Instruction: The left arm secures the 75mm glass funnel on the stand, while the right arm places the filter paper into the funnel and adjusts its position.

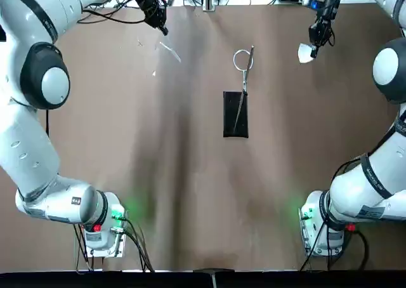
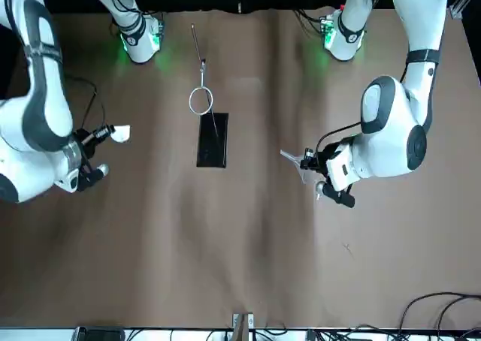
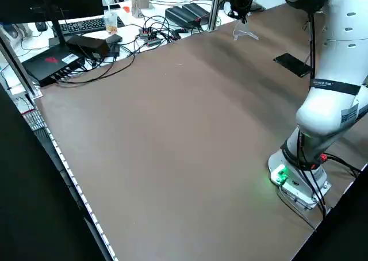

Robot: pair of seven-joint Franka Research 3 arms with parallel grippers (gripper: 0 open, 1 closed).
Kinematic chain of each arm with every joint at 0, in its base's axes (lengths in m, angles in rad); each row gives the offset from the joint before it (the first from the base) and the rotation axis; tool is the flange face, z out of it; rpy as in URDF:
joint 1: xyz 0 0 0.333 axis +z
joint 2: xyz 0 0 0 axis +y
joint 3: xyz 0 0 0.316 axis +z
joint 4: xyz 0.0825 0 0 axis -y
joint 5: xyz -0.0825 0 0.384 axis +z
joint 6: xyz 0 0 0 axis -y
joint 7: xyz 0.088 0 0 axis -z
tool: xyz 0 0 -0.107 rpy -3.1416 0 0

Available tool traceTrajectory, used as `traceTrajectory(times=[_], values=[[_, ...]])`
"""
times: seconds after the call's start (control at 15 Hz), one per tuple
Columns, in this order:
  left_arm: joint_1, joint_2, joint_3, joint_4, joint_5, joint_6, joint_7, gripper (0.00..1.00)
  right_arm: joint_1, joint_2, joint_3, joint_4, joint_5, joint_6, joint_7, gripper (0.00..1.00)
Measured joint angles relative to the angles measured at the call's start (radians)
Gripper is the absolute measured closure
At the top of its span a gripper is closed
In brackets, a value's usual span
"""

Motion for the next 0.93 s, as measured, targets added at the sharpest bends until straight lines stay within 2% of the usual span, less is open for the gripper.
traceTrajectory(times=[0.4, 0.6, 0.93], values=[[-0.001, 0.020, -0.001, 0.003, 0.000, 0.006, 0.158, 0.97, -0.017, -0.010, -0.012, 0.020, 0.107, -0.003, 0.126, 0.99], [-0.001, 0.032, -0.009, 0.024, 0.000, 0.011, 0.237, 0.97, -0.025, -0.010, -0.013, 0.023, 0.123, -0.001, 0.174, 0.99], [-0.003, 0.034, -0.040, 0.072, 0.000, 0.012, 0.493, 0.97, -0.037, -0.010, -0.014, 0.027, 0.138, -0.001, 0.207, 0.99]])
